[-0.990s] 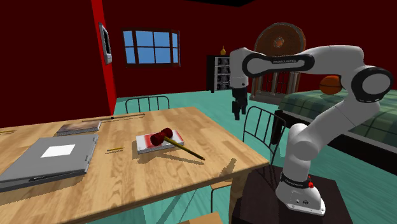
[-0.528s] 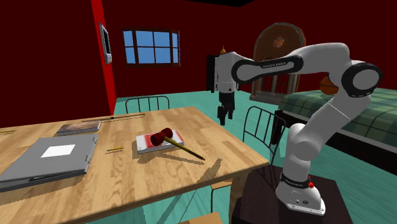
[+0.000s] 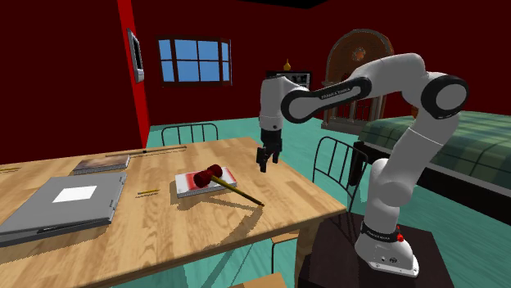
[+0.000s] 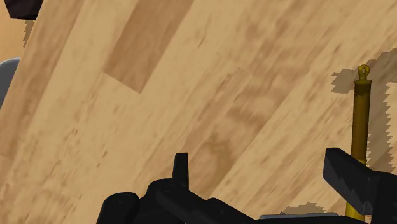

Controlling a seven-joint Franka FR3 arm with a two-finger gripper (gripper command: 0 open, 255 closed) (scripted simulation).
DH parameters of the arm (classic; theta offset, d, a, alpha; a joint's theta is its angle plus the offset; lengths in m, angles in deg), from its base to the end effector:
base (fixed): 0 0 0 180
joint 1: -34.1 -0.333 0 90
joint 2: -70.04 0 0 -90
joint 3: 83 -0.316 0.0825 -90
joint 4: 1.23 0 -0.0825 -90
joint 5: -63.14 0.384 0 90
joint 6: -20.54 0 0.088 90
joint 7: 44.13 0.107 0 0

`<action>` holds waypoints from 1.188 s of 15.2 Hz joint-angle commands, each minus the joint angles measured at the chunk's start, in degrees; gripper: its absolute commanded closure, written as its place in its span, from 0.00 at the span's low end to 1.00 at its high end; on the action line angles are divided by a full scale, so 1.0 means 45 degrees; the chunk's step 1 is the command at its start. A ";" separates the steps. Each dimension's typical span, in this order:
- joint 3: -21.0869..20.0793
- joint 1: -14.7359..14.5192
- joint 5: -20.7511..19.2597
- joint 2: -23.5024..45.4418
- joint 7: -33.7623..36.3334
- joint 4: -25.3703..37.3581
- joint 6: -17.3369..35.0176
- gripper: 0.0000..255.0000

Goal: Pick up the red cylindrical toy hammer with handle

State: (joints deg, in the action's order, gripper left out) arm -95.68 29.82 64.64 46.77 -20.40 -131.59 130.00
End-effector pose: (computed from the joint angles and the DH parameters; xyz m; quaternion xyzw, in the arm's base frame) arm 0.4146 0.1369 0.5139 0.9968 -0.0712 0.0259 0.0236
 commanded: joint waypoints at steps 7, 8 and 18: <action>-0.1319 -0.0102 -0.1163 0.3299 0.2004 0.2374 0.1807 0.00; -0.1456 -0.0137 -0.1399 0.3721 0.2286 0.2725 0.1957 0.00; -0.1757 -0.0288 -0.2329 0.5168 0.3296 0.2868 0.3389 0.00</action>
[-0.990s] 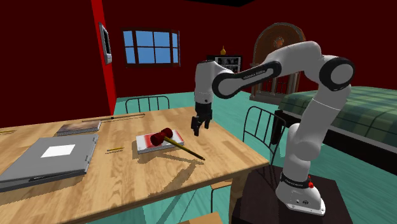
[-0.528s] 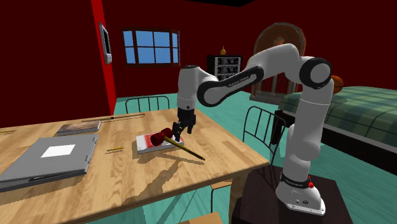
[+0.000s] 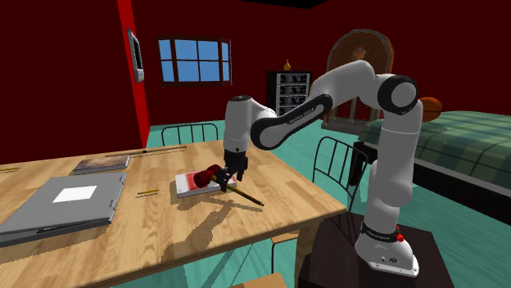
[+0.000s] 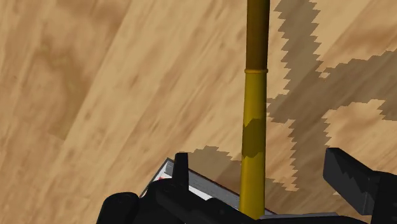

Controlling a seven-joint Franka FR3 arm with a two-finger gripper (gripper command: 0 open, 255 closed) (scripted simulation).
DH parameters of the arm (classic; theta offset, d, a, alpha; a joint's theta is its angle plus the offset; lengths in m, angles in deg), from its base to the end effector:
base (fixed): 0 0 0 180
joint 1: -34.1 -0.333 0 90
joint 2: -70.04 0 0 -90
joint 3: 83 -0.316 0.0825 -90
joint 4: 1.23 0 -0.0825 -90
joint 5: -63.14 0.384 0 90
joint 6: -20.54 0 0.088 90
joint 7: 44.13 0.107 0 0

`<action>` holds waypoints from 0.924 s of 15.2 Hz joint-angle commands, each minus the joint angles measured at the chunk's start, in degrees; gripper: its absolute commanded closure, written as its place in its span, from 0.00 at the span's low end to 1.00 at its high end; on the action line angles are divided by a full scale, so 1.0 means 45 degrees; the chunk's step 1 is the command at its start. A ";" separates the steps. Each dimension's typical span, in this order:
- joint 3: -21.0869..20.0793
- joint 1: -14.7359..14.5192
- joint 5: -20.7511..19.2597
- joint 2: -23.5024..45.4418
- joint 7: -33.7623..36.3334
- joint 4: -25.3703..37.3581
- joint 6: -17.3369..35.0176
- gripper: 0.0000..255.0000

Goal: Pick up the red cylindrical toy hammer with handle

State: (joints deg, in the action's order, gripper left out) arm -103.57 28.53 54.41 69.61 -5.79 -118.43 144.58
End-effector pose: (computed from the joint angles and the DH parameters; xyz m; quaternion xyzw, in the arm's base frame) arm 0.5063 0.2422 0.4555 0.9935 -0.0673 0.0889 0.0231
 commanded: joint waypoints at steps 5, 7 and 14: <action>-0.0002 -0.0001 -0.0079 0.0122 0.0072 -0.0142 0.0256 1.00; -0.0003 -0.0002 -0.0078 0.0119 0.0074 -0.0146 0.0257 1.00; -0.0002 0.0000 0.0003 0.0013 -0.0013 0.0102 -0.0081 1.00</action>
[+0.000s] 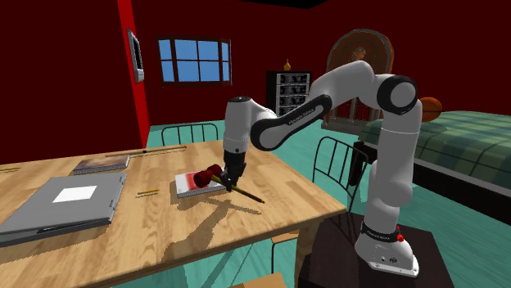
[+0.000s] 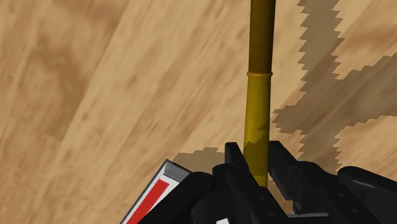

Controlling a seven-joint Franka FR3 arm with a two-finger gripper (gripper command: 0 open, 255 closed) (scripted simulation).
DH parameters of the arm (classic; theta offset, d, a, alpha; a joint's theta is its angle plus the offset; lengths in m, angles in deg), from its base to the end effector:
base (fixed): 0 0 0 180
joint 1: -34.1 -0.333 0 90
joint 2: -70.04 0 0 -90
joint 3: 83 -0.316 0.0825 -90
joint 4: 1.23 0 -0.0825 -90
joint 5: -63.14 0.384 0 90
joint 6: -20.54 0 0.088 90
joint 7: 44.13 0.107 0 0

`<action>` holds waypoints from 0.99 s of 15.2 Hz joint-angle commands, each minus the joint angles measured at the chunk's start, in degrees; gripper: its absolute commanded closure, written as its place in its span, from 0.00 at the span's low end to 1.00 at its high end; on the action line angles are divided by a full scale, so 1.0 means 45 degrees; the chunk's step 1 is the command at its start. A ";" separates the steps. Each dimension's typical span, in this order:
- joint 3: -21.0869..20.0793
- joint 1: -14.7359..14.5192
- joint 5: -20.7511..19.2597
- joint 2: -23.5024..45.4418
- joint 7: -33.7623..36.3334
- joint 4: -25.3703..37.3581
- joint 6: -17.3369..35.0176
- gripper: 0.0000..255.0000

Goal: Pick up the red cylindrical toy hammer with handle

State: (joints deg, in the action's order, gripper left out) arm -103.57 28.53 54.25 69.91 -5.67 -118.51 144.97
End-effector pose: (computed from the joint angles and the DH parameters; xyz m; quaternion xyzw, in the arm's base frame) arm 0.5073 0.2424 0.4527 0.9935 -0.0673 0.0892 0.0228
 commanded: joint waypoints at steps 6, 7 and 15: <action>0.0007 0.0001 0.0241 -0.0332 -0.0265 0.0853 -0.1142 1.00; 0.0009 0.0001 0.0268 -0.0368 -0.0298 0.0985 -0.1305 1.00; 0.0017 0.0002 0.0397 -0.0530 -0.0477 0.1861 -0.2321 1.00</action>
